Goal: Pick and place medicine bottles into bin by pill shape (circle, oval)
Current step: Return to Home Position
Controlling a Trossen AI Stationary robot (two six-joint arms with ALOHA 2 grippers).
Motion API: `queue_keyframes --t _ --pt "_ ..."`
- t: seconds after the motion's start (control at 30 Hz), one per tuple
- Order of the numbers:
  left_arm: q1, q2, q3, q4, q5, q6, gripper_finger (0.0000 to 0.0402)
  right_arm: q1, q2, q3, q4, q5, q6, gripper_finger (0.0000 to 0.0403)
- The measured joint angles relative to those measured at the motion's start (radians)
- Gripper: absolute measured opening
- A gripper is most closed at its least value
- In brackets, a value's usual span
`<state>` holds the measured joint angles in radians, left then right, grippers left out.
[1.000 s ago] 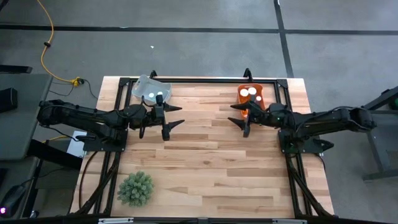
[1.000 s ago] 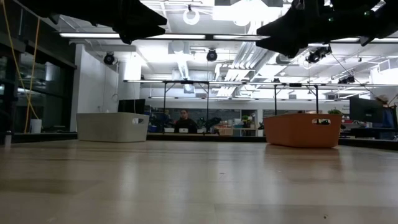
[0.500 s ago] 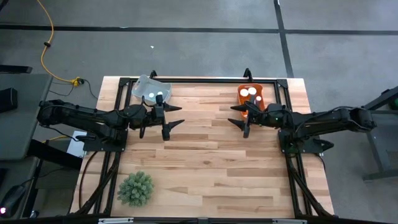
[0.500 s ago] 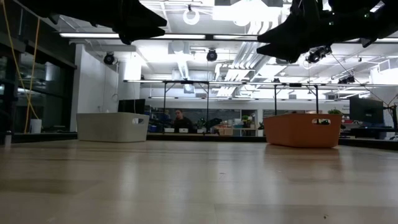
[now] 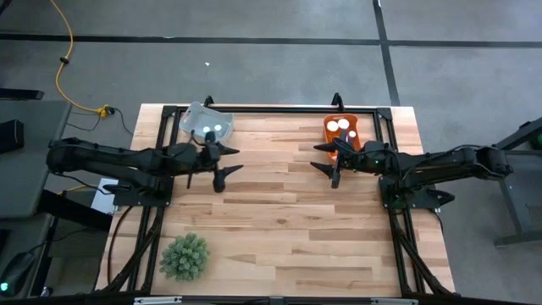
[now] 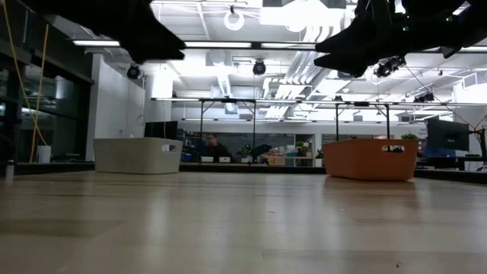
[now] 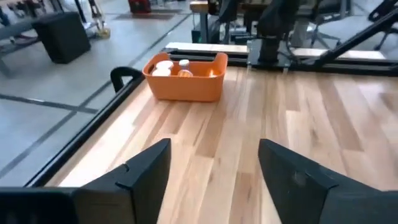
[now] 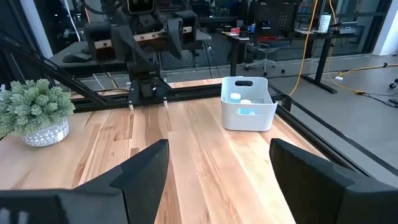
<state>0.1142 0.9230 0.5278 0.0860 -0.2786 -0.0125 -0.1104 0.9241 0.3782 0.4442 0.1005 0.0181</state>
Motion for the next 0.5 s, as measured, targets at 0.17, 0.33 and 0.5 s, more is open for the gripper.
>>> queue_keyframes --t 0.17,0.33,0.5 --pt "-0.014 -0.188 -0.011 -0.089 0.006 0.042 0.0152 0.0 0.0 0.0 0.0 0.0 0.005 0.0272" --pt "0.025 -0.409 -0.135 -0.085 0.016 0.038 0.0025 0.0 0.0 0.0 0.0 0.0 0.01 0.0272" --pt "0.049 -0.59 -0.305 -0.042 0.069 -0.039 0.001 0.0 0.0 0.0 0.0 0.0 0.024 0.0272"
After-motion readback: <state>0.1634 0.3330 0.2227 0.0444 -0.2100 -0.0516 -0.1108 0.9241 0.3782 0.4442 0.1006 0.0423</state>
